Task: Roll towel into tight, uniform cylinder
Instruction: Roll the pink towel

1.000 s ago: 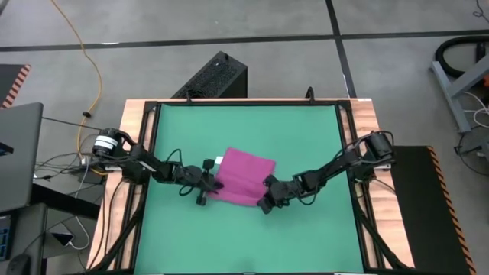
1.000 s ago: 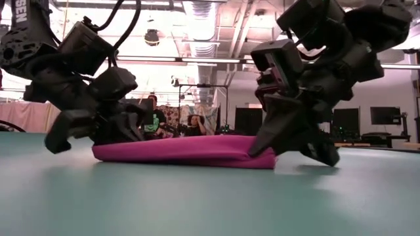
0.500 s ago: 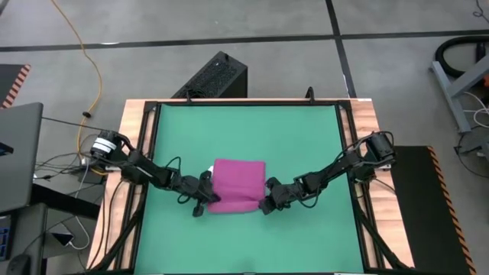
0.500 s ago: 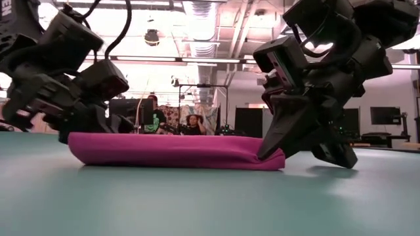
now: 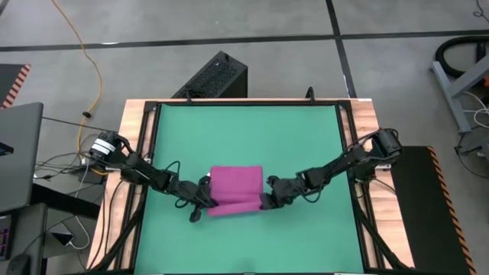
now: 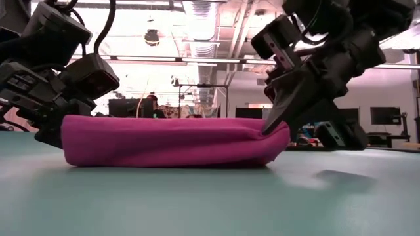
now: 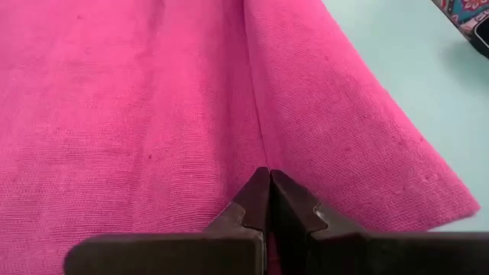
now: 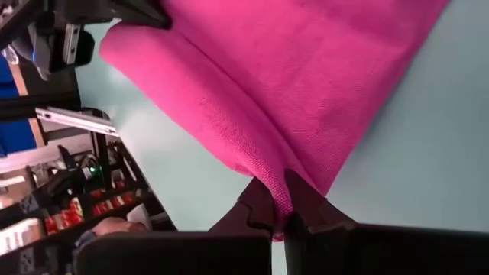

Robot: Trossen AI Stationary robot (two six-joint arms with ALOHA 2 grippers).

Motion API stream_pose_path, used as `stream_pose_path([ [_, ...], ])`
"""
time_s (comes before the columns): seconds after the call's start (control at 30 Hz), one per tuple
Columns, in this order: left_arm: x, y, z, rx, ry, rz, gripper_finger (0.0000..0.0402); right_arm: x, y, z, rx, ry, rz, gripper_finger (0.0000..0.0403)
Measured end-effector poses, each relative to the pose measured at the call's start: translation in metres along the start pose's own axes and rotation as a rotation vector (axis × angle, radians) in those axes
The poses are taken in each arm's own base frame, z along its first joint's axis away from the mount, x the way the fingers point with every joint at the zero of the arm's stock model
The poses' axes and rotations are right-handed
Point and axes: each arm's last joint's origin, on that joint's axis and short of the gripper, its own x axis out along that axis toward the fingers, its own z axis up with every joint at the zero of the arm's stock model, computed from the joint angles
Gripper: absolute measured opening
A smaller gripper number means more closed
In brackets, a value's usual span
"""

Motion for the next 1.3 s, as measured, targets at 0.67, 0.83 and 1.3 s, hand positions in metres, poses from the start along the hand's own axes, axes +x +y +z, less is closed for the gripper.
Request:
stream_pose_path([
  [0.67, -0.002, -0.001, 0.003, 0.016, -0.02, -0.009, 0.0, -0.007, -0.005, 0.047, 0.2, 0.121, 0.001, 0.0017],
  [0.83, -0.008, -0.004, 0.012, 0.031, -0.063, -0.023, 0.0, -0.005, -0.011, 0.048, 0.215, 0.129, -0.035, 0.0017],
  [1.3, -0.056, -0.018, 0.028, 0.084, -0.102, 0.15, 0.0, -0.003, -0.013, 0.05, 0.175, 0.133, -0.038, 0.0017],
])
